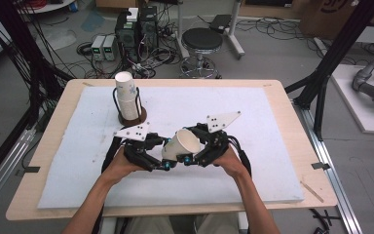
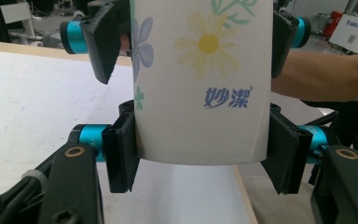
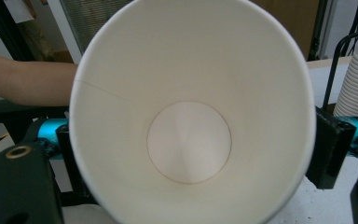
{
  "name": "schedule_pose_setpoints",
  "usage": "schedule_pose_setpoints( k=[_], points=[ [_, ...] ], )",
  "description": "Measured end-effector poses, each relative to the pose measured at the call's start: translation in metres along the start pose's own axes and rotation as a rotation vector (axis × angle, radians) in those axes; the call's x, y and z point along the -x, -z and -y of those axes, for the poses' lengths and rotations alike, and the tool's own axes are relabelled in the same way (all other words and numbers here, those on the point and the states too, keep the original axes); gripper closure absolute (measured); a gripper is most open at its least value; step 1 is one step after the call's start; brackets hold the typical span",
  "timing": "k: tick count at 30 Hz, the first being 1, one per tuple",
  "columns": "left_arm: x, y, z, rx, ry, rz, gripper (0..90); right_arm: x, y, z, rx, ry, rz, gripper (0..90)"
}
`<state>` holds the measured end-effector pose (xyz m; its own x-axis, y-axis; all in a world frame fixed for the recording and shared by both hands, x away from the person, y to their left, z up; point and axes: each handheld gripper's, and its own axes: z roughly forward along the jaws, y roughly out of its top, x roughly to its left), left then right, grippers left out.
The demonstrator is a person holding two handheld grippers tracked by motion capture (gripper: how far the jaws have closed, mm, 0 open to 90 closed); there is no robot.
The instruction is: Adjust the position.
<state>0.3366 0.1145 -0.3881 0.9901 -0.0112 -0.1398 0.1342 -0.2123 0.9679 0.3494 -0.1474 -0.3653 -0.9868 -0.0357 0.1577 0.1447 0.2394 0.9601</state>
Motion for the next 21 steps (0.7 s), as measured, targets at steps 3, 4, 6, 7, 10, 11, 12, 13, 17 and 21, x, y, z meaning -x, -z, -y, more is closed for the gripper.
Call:
schedule_pose_setpoints(
  k=[3,4,6,7,10,11,12,13,17,21],
  points=[
    [0.0001,-0.0020,-0.0001,-0.002,-0.002,0.001,37.1,-0.0008,-0.0006,-0.0001,-0.002,0.005,-0.005,19.9],
    [-0.0002,-0.0019,-0.0001,-0.002,-0.003,-0.001,37.1,-0.0011,-0.0007,-0.0002,0.000,0.010,-0.008,22.4],
    [-0.0004,-0.0017,-0.0001,0.000,0.000,0.000,37.1,-0.0015,-0.0003,-0.0003,0.004,0.010,-0.011,24.3],
    [-0.0005,-0.0015,-0.0002,0.002,0.000,-0.001,37.1,-0.0016,0.0001,-0.0006,0.008,0.015,-0.010,25.4],
    [-0.0004,-0.0010,-0.0002,0.000,-0.001,-0.004,37.2,-0.0022,0.0006,-0.0008,0.013,0.020,-0.015,28.8],
    [-0.0004,-0.0010,-0.0001,0.001,0.000,-0.005,37.1,-0.0022,0.0005,-0.0008,0.013,0.022,-0.016,29.1],
    [-0.0005,-0.0009,-0.0001,0.000,0.000,-0.005,37.2,-0.0021,0.0005,-0.0008,0.014,0.023,-0.016,29.5],
    [-0.0005,-0.0009,-0.0001,0.002,0.000,-0.005,37.2,-0.0022,0.0007,-0.0008,0.013,0.022,-0.013,30.0],
    [-0.0003,-0.0010,-0.0002,0.006,0.000,-0.004,37.0,-0.0025,0.0010,-0.0010,0.020,0.023,-0.014,31.4],
    [0.0004,-0.0015,-0.0002,0.000,-0.008,-0.004,33.0,-0.0025,0.0006,-0.0011,0.020,0.031,-0.014,31.6]
  ],
)
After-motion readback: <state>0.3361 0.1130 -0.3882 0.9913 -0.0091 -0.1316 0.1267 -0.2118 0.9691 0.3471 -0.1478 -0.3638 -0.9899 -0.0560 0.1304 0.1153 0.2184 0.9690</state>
